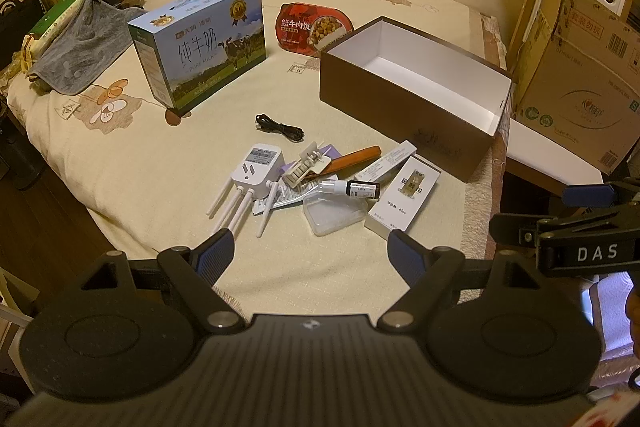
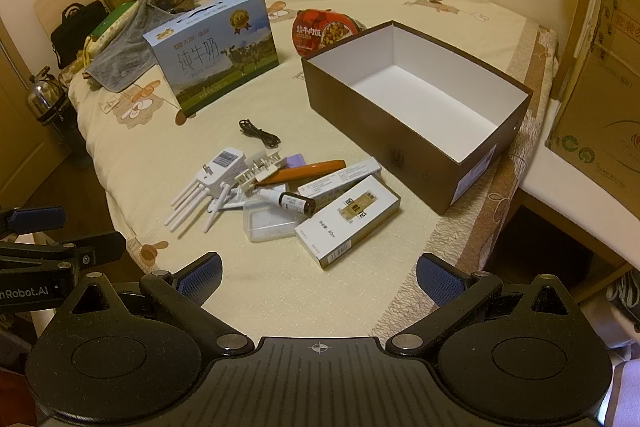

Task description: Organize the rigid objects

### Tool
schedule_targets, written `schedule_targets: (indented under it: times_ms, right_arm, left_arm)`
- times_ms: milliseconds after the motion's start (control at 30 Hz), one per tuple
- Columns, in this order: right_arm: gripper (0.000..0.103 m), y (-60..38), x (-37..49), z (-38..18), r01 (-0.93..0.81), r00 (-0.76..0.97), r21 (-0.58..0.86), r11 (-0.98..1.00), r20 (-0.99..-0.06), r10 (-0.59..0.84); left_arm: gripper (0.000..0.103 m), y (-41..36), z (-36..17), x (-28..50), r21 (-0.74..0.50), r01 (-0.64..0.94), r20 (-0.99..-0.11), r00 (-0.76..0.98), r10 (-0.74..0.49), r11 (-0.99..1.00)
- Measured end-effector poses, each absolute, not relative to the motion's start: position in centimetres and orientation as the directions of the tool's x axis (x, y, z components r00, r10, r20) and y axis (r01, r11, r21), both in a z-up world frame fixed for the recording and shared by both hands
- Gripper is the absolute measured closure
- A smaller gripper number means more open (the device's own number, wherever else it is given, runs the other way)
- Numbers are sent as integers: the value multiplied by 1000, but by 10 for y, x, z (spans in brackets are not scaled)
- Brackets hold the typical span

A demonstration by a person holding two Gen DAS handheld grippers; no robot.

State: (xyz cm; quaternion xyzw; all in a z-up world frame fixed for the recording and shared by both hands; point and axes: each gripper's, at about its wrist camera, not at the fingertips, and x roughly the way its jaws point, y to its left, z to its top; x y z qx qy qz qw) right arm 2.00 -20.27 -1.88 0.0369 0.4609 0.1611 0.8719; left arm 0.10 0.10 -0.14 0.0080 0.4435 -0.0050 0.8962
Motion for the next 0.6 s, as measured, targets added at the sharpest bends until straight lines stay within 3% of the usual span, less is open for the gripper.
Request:
schedule_targets:
  times_ms: [600]
  right_arm:
    - [2, -201, 21, -18, -246, 520, 213, 945, -794, 315]
  left_arm:
    - [22, -10, -8, -2, 7, 14, -798, 603, -2, 1000]
